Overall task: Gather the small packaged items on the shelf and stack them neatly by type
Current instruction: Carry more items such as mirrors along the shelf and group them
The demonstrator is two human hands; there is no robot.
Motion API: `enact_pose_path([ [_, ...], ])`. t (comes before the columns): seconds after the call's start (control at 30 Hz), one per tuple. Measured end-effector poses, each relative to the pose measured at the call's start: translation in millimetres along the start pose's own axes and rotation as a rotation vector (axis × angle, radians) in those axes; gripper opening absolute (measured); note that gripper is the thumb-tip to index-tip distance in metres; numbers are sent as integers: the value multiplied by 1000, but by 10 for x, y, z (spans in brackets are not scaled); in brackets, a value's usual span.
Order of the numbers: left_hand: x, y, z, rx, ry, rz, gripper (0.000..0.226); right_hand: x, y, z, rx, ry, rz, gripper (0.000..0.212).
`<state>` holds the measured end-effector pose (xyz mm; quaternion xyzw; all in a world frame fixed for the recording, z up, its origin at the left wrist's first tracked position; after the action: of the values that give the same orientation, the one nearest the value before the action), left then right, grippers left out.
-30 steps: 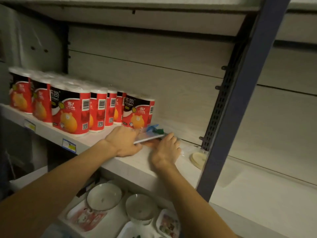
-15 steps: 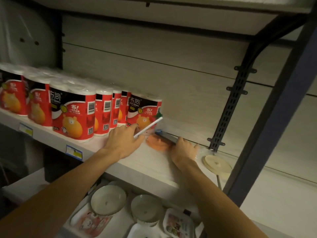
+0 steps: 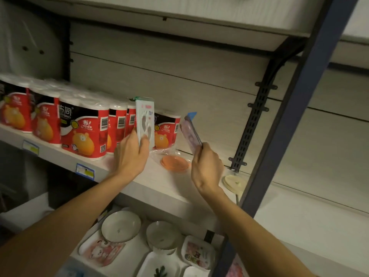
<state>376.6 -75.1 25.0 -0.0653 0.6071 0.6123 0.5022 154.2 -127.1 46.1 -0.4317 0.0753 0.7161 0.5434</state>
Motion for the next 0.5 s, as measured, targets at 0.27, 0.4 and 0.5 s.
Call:
enact_pose_path([
  [0.27, 605, 1123, 472, 238, 226, -114, 27, 441, -178, 1132, -430, 126, 263, 24],
  [0.4, 1069, 1806, 579, 362, 378, -242, 34, 709, -4, 1836, -627, 264, 386, 25],
  [0.5, 1423, 2285, 517, 409, 452, -313, 36, 843, 405, 2270, -788, 300, 301, 21],
])
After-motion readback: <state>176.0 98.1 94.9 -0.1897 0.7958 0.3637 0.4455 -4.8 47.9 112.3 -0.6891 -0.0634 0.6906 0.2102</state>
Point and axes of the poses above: each hand's wrist, its own x-axis away from the middle knuckle, its own z-axis out of the back of the hand, y = z × x, the point moved 6 cm from there along -x, towards the middle knuckle, and after that the axes turned 4 degrees about x, right-handed, at the moved point
